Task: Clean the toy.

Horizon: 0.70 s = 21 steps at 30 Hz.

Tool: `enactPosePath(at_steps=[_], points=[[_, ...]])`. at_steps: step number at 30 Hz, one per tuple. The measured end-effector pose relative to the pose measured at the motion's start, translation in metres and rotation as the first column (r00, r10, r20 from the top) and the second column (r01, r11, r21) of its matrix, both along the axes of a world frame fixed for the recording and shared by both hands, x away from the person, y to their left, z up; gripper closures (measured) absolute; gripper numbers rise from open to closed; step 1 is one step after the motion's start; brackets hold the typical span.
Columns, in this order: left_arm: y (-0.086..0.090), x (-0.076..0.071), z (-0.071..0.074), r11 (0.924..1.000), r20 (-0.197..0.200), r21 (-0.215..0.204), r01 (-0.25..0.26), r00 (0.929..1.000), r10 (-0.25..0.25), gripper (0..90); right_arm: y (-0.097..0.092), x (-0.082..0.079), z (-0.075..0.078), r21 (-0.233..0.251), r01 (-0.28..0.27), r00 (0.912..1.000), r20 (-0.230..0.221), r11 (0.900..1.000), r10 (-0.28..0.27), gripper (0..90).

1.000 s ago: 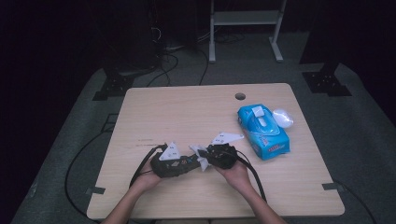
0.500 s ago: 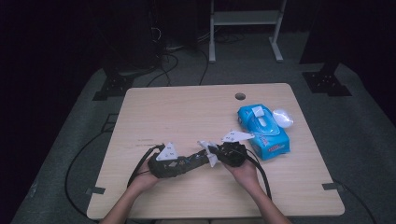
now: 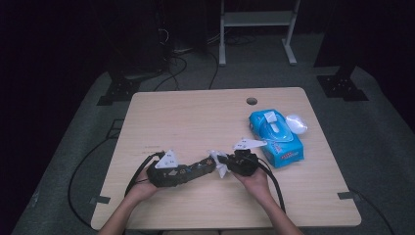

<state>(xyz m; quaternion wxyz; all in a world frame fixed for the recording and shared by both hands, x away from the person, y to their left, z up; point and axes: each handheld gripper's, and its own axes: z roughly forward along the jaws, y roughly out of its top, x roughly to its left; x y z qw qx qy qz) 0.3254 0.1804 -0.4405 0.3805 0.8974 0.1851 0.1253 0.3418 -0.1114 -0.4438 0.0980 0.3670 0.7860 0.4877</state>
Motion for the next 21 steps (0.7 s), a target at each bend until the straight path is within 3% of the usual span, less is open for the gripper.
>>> enactPosePath(at_steps=[4, 9, 11, 21], points=[[-0.008, 0.004, 0.004, 1.0, 0.0, 0.0, -0.008, 1.0, 0.008, 58.6, -0.001, -0.002, 0.002, 0.023, -0.008, 1.0, 0.003, 0.9997, 0.008, 83.2], [-0.023, 0.01, 0.007, 0.9981, -0.01, 0.062, -0.005, 0.9999, 0.005, 52.4, 0.008, -0.005, 0.005, 0.042, -0.045, 0.9989, 0.013, 0.9981, 0.045, 83.1], [-0.026, 0.01, 0.007, 0.9964, -0.003, 0.085, 0.002, 1.0, -0.002, 57.4, 0.009, -0.006, 0.005, 0.036, -0.048, 0.9988, 0.015, 0.9982, 0.047, 83.1], [-0.015, 0.011, 0.01, 0.9965, -0.013, 0.084, 0.005, 0.9999, -0.004, 62.8, -0.007, -0.004, 0.004, 0.011, -0.018, 0.9998, 0.007, 0.9998, 0.018, 83.1]])
